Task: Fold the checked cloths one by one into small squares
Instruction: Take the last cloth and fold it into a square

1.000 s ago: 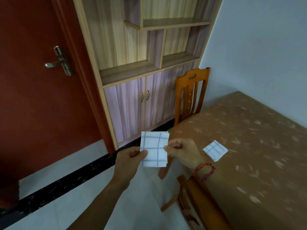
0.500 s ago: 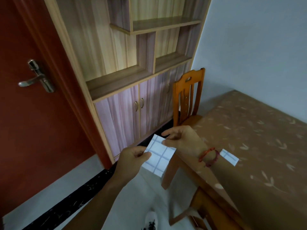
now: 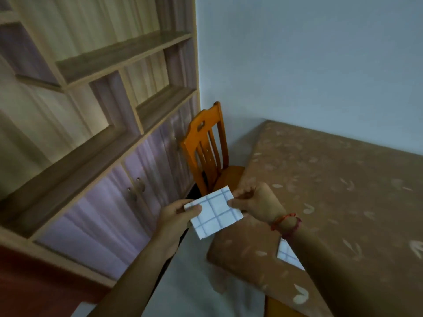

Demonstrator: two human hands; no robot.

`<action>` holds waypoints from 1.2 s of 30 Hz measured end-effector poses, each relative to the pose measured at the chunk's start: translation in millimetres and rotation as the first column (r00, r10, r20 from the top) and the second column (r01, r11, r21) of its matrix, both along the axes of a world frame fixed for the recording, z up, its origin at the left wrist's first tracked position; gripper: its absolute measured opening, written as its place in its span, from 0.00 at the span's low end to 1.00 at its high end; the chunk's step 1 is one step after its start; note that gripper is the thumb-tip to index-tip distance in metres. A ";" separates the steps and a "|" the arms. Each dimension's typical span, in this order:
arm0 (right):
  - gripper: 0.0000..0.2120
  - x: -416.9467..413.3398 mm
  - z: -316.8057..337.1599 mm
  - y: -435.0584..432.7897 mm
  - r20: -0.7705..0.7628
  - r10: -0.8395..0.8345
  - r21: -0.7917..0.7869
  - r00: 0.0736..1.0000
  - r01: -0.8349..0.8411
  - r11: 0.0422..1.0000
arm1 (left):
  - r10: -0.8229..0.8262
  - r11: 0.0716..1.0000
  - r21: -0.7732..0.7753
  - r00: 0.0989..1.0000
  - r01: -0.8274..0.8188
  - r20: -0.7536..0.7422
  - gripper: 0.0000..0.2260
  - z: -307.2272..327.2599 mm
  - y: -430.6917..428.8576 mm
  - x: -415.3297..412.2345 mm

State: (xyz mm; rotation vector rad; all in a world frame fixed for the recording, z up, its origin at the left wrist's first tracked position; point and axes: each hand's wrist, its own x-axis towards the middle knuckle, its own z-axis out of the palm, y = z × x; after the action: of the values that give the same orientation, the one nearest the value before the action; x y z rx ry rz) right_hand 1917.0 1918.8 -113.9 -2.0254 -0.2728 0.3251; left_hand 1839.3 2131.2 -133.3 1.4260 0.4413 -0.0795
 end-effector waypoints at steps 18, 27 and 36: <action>0.05 80.8 -20.6 -91.1 -0.196 -0.713 0.053 0.673 0.733 0.678 | -0.466 0.878 0.118 0.885 0.464 -0.017 0.03 -30.7 -89.9 225.9; 0.12 121.4 -50.9 -121.1 -0.238 -0.826 0.007 0.511 0.851 0.524 | -0.573 0.807 0.123 0.816 0.577 -0.072 0.03 -43.9 -132.4 294.9; 0.07 172.7 -90.9 -161.0 -0.252 -0.820 -0.034 0.514 0.842 0.538 | -0.566 0.785 0.216 0.814 0.581 -0.132 0.05 -70.8 -173.0 341.5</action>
State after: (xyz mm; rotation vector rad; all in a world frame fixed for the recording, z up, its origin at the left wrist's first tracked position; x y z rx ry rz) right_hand 2089.7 1757.8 -204.8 -1.7563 0.8455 -0.0742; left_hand 2180.7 1958.2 -204.1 1.7724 0.0442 -0.5842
